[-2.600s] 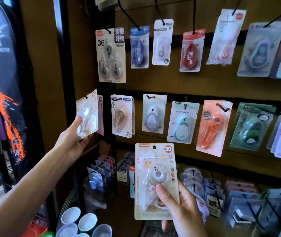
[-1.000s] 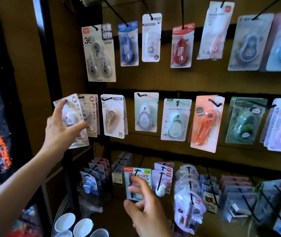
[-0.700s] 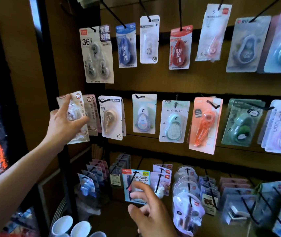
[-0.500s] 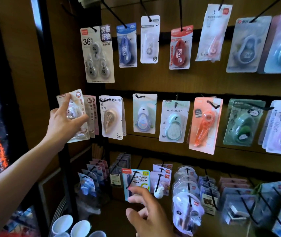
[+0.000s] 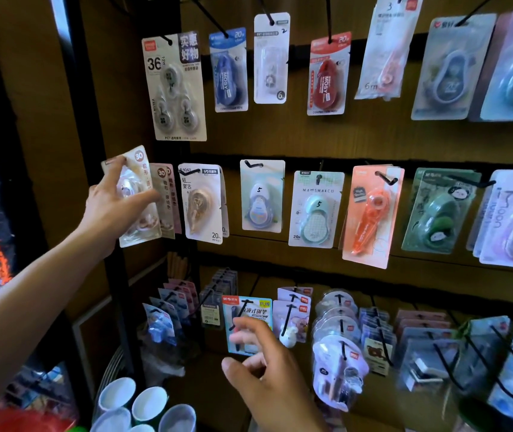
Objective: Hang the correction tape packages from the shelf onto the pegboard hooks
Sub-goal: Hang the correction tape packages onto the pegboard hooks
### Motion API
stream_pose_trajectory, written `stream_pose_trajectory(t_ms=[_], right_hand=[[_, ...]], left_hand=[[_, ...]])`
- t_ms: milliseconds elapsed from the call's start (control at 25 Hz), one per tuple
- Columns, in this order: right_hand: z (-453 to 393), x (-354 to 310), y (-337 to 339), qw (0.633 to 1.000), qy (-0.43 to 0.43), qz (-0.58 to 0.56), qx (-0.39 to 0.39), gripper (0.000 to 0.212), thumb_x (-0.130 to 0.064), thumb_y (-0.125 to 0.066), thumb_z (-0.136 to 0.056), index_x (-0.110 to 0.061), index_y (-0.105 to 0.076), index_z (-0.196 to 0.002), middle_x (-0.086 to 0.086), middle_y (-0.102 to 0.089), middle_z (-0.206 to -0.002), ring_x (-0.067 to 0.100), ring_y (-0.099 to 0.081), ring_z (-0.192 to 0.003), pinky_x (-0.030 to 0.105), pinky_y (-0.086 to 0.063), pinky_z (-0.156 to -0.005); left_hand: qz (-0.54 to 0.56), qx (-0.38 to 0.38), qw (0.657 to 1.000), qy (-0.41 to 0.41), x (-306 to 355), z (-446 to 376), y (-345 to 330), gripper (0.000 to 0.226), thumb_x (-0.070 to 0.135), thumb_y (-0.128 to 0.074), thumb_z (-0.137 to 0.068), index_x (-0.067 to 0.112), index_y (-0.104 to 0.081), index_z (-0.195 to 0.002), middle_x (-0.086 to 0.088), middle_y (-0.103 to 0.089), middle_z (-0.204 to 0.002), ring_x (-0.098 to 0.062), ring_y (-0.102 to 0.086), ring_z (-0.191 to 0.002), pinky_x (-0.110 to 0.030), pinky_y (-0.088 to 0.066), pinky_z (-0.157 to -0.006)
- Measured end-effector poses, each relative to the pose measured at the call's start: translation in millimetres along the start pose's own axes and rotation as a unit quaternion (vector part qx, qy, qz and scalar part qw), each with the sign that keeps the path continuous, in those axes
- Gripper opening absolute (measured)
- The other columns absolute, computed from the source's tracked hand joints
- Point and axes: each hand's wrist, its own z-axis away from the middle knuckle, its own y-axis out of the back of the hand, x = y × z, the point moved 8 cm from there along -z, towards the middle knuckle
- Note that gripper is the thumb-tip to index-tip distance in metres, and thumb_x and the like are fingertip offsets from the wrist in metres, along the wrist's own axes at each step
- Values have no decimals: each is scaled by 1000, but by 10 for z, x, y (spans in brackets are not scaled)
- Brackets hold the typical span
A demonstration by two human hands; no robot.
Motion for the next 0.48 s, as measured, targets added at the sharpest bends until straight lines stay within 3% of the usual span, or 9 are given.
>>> stream_pose_trajectory(t_ms=[200, 320, 480], right_hand=[[-28, -30, 68, 999, 18, 25, 23, 48, -51, -60, -77, -60, -42, -121, -29, -55, -123, 4, -61, -96, 22, -50, -76], [-26, -30, 75, 997, 29, 65, 30, 55, -55, -55, -76, -58, -37, -128, -35, -50, -125, -5, -52, -104, 28, -52, -87], [-10, -13, 43, 998, 26, 57, 28, 58, -54, -54, -73, -58, -38, -128, -34, -51, -125, -1, -54, -104, 35, -54, -87]], left_hand=[[-60, -13, 998, -4, 84, 71, -25, 93, 55, -74, -58, 62, -27, -137, -13, -44, -140, -35, -58, -113, -49, -54, -89], [-103, 4, 995, 8, 32, 83, -10, 88, 49, -75, -71, 55, -25, -144, -16, -39, -141, -37, -52, -117, -43, -51, -85], [-89, -11, 996, 19, 14, 109, 3, 100, 61, -72, -55, 62, -19, -139, -14, -47, -141, -35, -53, -122, -55, -49, -98]])
